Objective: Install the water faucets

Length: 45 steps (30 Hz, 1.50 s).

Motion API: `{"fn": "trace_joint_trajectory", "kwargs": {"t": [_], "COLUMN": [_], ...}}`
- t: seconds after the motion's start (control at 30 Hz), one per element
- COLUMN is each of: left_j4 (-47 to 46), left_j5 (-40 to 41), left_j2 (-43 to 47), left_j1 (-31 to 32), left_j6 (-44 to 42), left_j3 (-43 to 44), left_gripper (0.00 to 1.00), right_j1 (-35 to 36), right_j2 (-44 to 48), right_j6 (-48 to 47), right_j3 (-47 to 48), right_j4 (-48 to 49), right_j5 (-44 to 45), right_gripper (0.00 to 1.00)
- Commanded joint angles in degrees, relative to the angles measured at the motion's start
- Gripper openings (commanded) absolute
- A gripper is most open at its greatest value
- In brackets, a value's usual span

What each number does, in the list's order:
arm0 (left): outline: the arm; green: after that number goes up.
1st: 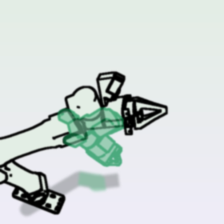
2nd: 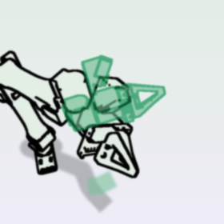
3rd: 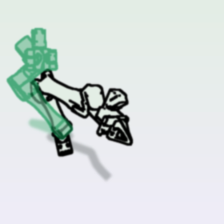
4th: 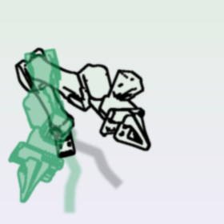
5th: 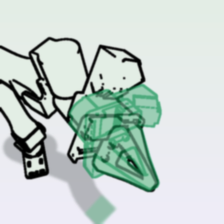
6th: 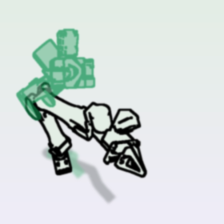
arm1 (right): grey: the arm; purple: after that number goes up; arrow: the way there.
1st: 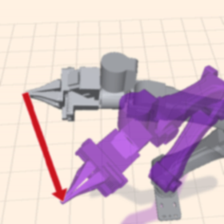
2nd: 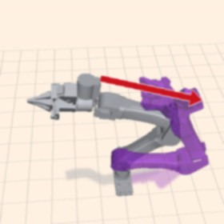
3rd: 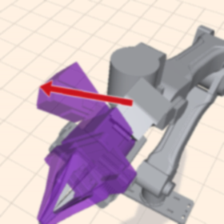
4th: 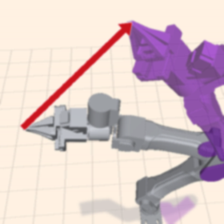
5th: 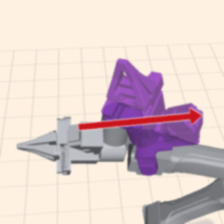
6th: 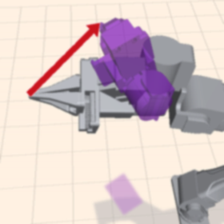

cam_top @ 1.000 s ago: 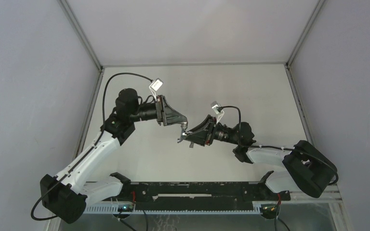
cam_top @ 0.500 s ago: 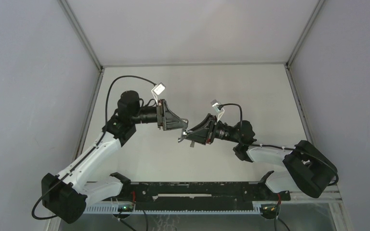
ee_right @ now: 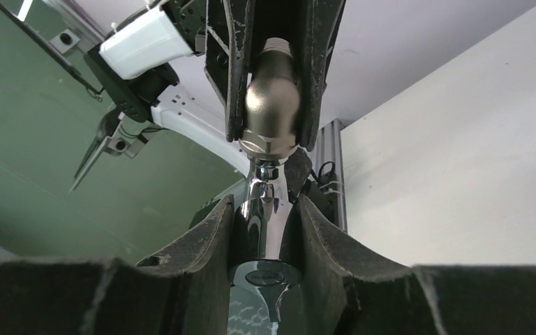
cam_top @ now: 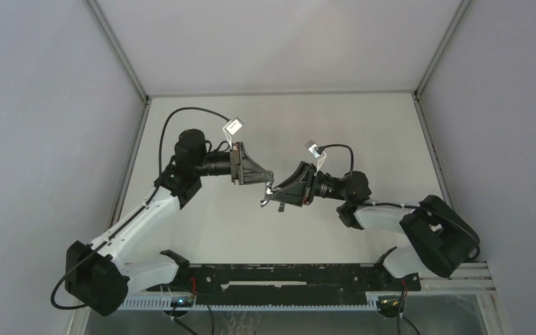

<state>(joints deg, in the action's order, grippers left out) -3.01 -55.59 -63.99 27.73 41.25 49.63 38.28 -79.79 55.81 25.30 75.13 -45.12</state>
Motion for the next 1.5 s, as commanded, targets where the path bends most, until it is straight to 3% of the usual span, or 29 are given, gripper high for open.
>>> {"fn": "trace_joint_trajectory", "kwargs": {"t": [0.0, 0.27, 0.3, 0.37, 0.43, 0.53, 0.6, 0.73, 0.9, 0.97, 1.03, 1.13, 1.3, 1.47], "left_j4": [-14.0, -52.1, -56.6, -64.6, -65.2, -59.8, -53.2, -38.8, -25.8, -22.4, -19.9, -17.2, -11.8, -7.3], "left_j5": [-2.1, 4.1, 5.4, 7.5, 8.6, 10.6, 11.8, 14.6, 17.5, 19.1, 21.9, 27.4, 35.5, 40.0], "left_j2": [0.9, 1.9, 1.5, 0.4, -0.2, 0.5, 1.8, 4.8, 6.2, 6.3, 6.6, 7.6, 9.4, 10.4], "left_j1": [-0.2, -0.2, -0.2, -0.3, -0.3, -0.3, -0.3, -0.3, -0.3, -0.3, -0.3, -0.3, 0.1, 1.2], "left_j6": [8.4, 28.8, 31.0, 34.5, 35.0, 32.5, 28.5, 20.8, 14.3, 12.8, 12.9, 14.4, 15.5, 14.1], "left_j3": [-2.1, -11.4, -12.5, -13.8, -13.5, -13.1, -12.4, -10.3, -8.1, -7.2, -6.7, -6.3, -5.1, -4.0], "left_gripper": [0.0, 0.0, 0.0, 0.0, 0.0, 0.0, 0.0, 0.0, 0.0, 0.0, 0.0, 0.0, 0.0, 0.0], "right_j1": [-2.9, -3.3, -3.4, -3.9, -5.1, -7.4, -9.1, -11.4, -14.6, -15.9, -15.0, -4.0, 14.7, 23.5], "right_j2": [-3.5, -9.7, -10.6, -12.4, -12.8, -10.9, -8.1, 0.8, 14.7, 19.2, 23.5, 30.1, 34.5, 26.7], "right_j6": [10.3, 27.4, 29.6, 34.4, 36.0, 35.2, 31.2, 13.4, -9.0, -12.9, -17.0, -26.4, -37.0, -44.2], "right_j3": [3.7, 12.6, 14.5, 16.2, 16.1, 12.6, 10.1, 9.2, 11.8, 12.4, 13.1, 14.1, 13.1, 16.1], "right_j4": [11.5, 11.7, 11.7, 11.6, 11.5, 9.8, 2.8, -27.7, -64.7, -70.9, -73.9, -76.7, -67.6, -57.8], "right_j5": [-5.5, -10.3, -10.5, -10.9, -10.8, -9.3, -8.9, -7.1, 4.9, 8.8, 13.6, 28.4, 55.7, 63.5], "right_gripper": [0.0, 0.0, 0.06, 0.34, 0.48, 0.54, 0.59, 0.65, 0.74, 0.74, 0.74, 0.74, 0.78, 0.89]}}
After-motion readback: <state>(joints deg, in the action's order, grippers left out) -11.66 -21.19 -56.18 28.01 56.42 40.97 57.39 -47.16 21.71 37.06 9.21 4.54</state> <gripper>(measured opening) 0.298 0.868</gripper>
